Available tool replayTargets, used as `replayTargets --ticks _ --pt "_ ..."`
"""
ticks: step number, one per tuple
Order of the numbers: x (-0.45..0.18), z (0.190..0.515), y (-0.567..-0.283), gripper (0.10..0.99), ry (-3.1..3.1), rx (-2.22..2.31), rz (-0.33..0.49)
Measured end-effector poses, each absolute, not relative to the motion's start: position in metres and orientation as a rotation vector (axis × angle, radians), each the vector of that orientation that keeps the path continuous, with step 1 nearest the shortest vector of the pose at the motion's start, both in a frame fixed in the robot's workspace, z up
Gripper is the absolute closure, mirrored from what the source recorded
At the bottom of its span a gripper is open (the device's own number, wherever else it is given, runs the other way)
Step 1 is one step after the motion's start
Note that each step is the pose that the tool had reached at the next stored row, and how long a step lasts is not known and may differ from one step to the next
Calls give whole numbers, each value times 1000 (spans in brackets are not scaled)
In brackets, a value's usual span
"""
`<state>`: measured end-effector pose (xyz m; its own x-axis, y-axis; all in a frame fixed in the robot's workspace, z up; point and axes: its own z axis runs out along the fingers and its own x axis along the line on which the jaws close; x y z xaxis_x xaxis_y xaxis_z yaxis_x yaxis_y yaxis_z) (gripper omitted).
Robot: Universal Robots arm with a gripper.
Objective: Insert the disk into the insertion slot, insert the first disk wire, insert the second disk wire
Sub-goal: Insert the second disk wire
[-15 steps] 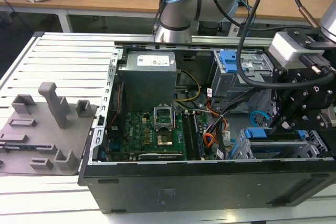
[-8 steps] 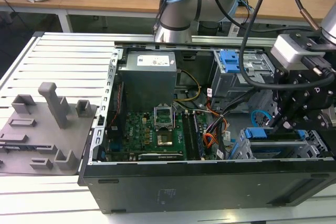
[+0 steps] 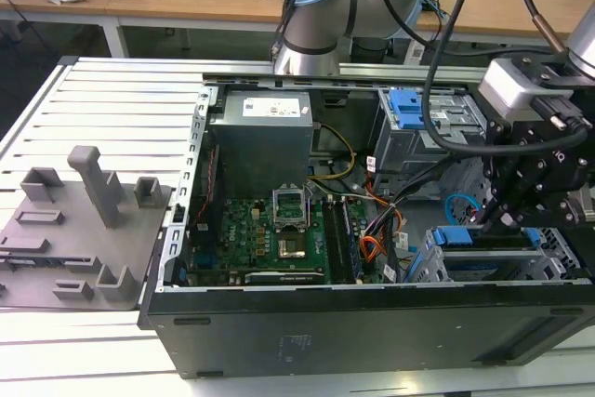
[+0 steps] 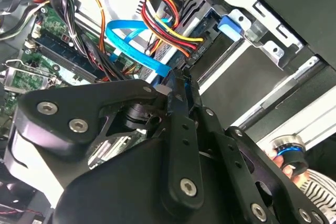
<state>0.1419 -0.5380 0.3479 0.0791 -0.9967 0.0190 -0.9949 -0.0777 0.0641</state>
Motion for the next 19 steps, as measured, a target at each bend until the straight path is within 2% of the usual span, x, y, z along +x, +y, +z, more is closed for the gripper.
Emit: replayTargets --ticks 10,19 --pt "142 347 -538 925 -2338 2012 -55" --pt "143 347 -536 925 -2338 2011 -55"
